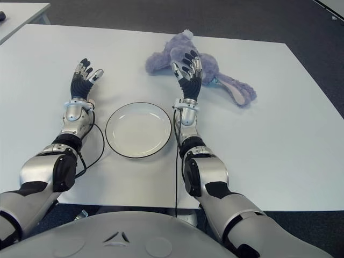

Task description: Put the doll into the plate.

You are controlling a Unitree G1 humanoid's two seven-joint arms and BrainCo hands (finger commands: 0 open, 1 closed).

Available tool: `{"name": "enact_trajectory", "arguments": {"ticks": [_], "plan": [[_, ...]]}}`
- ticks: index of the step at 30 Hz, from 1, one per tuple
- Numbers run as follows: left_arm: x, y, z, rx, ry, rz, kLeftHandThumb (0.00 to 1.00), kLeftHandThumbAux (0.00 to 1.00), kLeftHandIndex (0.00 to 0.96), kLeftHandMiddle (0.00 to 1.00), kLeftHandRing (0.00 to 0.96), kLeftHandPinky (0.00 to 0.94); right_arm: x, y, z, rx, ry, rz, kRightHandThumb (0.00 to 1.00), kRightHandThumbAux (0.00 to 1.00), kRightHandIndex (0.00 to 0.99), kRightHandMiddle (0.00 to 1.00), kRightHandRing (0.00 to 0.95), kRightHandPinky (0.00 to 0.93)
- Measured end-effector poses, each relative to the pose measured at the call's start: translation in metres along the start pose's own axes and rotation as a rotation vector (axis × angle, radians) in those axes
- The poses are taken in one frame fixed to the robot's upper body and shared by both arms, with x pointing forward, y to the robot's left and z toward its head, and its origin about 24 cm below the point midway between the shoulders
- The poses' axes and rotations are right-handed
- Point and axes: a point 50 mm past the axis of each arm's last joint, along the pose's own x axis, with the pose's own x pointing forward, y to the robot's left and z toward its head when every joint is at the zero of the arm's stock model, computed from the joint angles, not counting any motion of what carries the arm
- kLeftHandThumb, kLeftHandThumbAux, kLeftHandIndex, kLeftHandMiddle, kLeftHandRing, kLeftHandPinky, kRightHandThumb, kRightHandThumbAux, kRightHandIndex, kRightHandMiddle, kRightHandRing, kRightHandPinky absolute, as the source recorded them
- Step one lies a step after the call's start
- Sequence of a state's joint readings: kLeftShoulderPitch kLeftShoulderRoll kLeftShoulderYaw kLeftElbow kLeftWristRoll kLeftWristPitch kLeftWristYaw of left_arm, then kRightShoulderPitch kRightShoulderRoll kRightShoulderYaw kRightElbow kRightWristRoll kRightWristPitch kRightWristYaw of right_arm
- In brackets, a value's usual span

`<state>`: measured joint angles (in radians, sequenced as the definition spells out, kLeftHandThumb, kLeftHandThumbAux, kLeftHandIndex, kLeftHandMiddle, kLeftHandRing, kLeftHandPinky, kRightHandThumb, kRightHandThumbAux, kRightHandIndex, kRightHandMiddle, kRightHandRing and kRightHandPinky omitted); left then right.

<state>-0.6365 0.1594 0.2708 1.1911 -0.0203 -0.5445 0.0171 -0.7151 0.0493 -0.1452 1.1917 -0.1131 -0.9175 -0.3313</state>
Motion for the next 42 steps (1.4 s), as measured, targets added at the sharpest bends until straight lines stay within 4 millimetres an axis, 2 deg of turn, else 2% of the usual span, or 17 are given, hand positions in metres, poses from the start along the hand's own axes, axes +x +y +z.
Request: {"name": "enact_trajectory", "arguments": {"ticks": [14,19,24,30,38,42], "plan": [[0.0,0.0,0.0,0.0,0.0,0.0,0.0,0.627,0.0,0.024,0.0,0.0,0.0,0.003,0.004,0.006,-0.034,0.024,0.288,0.737,0.13,0.246,0.264,0.287],[0.0,0.0,0.0,0.001,0.0,0.0,0.0,0.611,0.0,0.025,0.0,0.0,0.002,0.004,0.005,0.007,-0.04,0.035,0.378,0.78,0.127,0.249,0.259,0.269],[0.0,0.0,0.0,0.001,-0.001,-0.001,0.0,0.602,0.0,0.029,0.0,0.0,0.004,0.004,0.006,0.004,-0.043,0.038,0.408,0.786,0.119,0.235,0.248,0.261],[0.0,-0.002,0.0,0.0,-0.001,-0.004,0.0,0.591,0.0,0.031,0.0,0.0,0.007,0.003,0.007,-0.004,-0.044,0.044,0.356,0.751,0.102,0.203,0.222,0.244],[0.001,-0.005,0.001,-0.005,-0.003,-0.012,0.0,0.602,0.0,0.035,0.0,0.0,0.01,-0.002,0.007,-0.027,-0.039,0.061,0.37,0.748,0.095,0.186,0.216,0.258],[0.001,-0.008,0.002,-0.011,-0.004,-0.015,0.0,0.603,0.0,0.038,0.0,0.0,0.013,-0.008,0.007,-0.052,-0.038,0.068,0.32,0.725,0.092,0.18,0.206,0.233]]}}
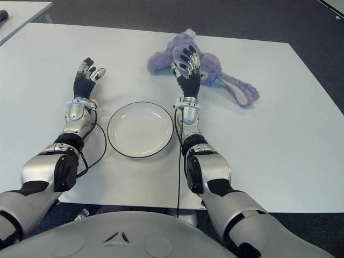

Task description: Put the doll into the plate.

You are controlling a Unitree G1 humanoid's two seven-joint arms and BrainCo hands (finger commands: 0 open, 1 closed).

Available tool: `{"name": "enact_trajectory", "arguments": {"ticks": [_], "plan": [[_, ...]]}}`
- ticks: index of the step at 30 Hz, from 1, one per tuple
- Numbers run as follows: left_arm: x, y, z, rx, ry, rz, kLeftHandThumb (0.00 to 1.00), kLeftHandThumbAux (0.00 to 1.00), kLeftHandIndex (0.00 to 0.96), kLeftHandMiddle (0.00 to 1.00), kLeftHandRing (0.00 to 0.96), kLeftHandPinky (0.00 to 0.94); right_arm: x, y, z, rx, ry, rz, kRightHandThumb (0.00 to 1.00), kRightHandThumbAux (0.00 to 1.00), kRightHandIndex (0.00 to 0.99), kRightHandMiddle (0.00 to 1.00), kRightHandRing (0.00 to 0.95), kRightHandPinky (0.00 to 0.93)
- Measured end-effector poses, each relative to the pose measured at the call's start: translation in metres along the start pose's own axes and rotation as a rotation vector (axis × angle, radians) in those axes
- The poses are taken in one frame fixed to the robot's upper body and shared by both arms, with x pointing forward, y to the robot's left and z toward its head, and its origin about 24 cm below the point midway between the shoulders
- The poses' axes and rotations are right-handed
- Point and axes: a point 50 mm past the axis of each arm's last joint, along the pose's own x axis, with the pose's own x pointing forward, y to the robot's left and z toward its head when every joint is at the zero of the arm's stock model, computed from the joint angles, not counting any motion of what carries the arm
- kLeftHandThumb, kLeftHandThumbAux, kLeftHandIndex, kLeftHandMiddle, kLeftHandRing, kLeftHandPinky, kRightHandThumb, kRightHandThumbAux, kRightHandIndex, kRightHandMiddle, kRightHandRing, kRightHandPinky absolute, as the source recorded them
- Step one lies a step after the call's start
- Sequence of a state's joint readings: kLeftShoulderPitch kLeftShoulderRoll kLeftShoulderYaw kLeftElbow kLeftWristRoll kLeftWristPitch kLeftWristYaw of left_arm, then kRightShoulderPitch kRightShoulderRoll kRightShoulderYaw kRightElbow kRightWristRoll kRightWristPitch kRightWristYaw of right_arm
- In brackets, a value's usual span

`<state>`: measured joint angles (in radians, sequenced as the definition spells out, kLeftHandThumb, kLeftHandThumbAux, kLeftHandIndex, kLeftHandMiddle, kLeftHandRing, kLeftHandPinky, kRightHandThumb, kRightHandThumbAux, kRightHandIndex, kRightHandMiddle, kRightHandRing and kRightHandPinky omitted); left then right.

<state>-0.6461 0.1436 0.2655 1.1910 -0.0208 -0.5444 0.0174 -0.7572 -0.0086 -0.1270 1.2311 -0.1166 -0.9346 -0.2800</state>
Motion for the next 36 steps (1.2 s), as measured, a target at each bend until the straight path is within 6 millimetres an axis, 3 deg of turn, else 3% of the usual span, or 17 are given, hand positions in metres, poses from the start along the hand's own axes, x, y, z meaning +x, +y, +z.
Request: {"name": "enact_trajectory", "arguments": {"ticks": [9,22,36], "plan": [[0.001,-0.001,0.001,-0.004,-0.003,-0.002,0.0,0.621,0.0,0.039,0.0,0.0,0.006,-0.019,-0.002,-0.119,0.013,0.041,0.225,0.702,0.081,0.161,0.18,0.21],[0.001,0.0,0.002,-0.003,-0.006,0.003,0.0,0.617,0.0,0.032,0.0,0.0,0.011,-0.046,-0.008,-0.243,0.079,0.036,0.201,0.664,0.072,0.14,0.15,0.179],[0.002,0.001,0.003,-0.003,-0.01,0.006,0.0,0.608,0.0,0.025,0.0,0.0,0.017,-0.047,-0.007,-0.254,0.112,0.047,0.159,0.668,0.057,0.134,0.14,0.157]]}}
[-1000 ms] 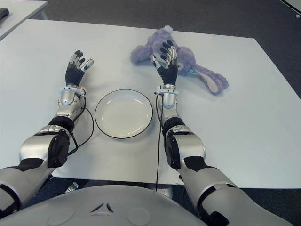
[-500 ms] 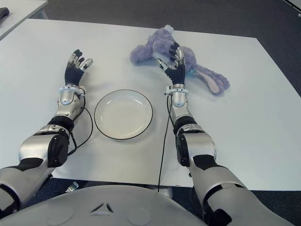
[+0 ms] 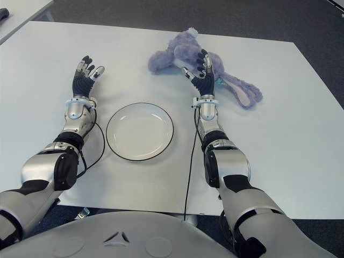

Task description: Put the doll into the plate.

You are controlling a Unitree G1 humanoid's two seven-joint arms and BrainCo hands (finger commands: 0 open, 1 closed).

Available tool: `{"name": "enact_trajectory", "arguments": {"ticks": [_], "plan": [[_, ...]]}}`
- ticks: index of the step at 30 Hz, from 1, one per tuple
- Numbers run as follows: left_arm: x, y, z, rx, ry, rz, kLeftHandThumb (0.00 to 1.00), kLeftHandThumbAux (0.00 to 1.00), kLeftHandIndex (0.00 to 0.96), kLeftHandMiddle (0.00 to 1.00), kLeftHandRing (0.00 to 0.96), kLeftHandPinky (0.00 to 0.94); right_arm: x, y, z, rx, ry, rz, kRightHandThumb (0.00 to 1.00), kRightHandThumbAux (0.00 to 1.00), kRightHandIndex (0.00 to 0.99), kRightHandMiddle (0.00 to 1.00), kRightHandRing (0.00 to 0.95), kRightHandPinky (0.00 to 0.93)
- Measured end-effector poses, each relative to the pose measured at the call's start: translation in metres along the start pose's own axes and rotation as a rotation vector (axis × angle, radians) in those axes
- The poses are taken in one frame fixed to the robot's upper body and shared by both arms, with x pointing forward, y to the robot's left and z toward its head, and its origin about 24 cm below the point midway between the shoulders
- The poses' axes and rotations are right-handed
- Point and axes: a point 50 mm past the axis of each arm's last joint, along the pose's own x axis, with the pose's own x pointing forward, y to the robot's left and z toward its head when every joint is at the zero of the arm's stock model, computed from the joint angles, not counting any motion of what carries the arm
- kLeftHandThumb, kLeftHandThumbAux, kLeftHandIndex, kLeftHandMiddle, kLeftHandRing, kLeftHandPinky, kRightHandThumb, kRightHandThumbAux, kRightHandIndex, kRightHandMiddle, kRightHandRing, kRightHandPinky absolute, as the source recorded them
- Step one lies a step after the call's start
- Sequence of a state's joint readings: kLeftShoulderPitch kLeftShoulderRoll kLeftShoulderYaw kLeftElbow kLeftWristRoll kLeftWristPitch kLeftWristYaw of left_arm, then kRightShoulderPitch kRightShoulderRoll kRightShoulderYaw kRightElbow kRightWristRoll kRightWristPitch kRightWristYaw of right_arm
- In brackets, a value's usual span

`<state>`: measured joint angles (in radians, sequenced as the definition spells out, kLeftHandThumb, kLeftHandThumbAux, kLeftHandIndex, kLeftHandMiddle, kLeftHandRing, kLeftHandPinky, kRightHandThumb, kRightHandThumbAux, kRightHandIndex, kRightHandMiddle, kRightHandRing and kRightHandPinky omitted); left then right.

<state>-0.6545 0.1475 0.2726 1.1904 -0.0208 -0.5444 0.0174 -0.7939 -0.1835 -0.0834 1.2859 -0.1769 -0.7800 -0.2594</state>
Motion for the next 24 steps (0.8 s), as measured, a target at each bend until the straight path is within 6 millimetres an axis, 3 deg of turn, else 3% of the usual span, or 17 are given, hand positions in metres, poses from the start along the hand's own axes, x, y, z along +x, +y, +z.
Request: {"name": "enact_trajectory", "arguments": {"ticks": [15,24], "plan": [[0.0004,-0.0007,0.0007,0.002,-0.002,-0.003,0.0,0.611,0.0,0.024,0.0,0.0,0.0039,-0.0009,-0.0006,-0.046,0.026,0.024,0.159,0.643,0.075,0.134,0.14,0.164],[0.0004,-0.0006,0.0006,0.001,-0.002,-0.003,0.0,0.623,0.0,0.026,0.0,0.0,0.0105,-0.0061,0.002,-0.135,0.029,0.037,0.144,0.62,0.066,0.084,0.069,0.036]]}}
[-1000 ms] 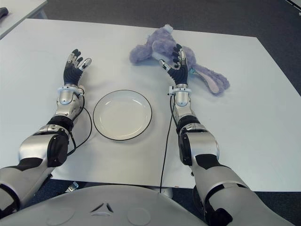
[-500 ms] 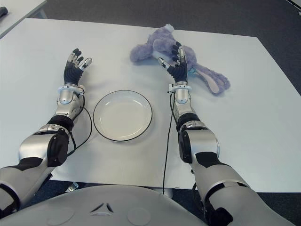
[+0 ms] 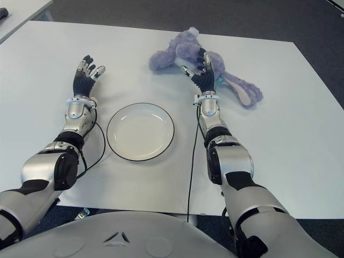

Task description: Put the doll into the plate.

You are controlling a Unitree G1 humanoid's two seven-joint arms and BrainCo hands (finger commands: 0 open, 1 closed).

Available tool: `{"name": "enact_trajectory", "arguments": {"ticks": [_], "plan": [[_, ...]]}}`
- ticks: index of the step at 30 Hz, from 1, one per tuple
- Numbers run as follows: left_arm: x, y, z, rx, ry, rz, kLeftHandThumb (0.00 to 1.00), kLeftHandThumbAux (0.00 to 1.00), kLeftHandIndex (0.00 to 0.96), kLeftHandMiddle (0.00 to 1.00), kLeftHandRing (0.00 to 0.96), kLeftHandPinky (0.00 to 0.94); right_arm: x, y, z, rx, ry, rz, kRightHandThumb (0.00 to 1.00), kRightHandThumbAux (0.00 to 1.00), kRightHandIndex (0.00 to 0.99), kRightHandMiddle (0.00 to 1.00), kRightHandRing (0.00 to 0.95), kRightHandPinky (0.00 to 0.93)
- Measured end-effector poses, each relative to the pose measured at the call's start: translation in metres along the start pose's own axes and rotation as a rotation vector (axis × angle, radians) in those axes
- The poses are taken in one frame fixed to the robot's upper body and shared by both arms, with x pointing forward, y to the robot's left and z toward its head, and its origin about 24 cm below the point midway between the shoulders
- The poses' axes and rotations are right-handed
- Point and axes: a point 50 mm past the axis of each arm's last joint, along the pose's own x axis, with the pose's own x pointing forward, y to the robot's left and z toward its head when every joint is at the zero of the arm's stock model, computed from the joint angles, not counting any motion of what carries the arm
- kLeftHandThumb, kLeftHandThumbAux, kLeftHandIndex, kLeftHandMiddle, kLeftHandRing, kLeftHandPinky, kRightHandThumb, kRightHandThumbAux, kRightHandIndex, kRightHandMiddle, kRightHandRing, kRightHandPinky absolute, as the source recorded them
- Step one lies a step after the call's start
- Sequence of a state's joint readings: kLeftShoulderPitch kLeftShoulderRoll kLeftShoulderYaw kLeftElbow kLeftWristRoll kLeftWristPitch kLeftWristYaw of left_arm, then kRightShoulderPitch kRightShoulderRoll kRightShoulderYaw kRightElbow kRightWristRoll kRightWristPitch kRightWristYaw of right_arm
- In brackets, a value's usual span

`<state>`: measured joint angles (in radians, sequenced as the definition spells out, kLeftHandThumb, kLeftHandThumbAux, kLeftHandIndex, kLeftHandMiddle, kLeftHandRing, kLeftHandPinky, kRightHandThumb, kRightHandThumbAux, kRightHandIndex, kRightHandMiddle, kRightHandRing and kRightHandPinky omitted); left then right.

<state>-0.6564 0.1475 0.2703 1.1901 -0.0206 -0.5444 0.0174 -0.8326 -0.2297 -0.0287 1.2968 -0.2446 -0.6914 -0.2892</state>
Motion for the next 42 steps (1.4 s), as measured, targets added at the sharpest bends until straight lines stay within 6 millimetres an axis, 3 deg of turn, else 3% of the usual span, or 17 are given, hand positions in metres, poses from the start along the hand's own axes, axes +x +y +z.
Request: {"name": "enact_trajectory", "arguments": {"ticks": [9,23,42], "plan": [[0.0,0.0,0.0,0.0,-0.001,0.0,0.0,0.63,0.0,0.023,0.0,0.0,0.007,-0.011,0.002,-0.142,-0.01,0.003,0.152,0.61,0.058,0.027,0.002,0.0],[0.0,0.0,0.0,-0.001,-0.001,0.0,0.0,0.604,0.0,0.026,0.0,0.0,0.024,-0.038,0.017,-0.354,-0.075,-0.091,0.172,0.579,0.065,0.034,0.004,0.0],[0.0,0.0,0.0,-0.001,0.0,0.0,0.0,0.625,0.0,0.029,0.0,0.0,0.039,-0.049,0.042,-0.33,-0.151,-0.167,0.245,0.569,0.0,0.027,0.021,0.033]]}}
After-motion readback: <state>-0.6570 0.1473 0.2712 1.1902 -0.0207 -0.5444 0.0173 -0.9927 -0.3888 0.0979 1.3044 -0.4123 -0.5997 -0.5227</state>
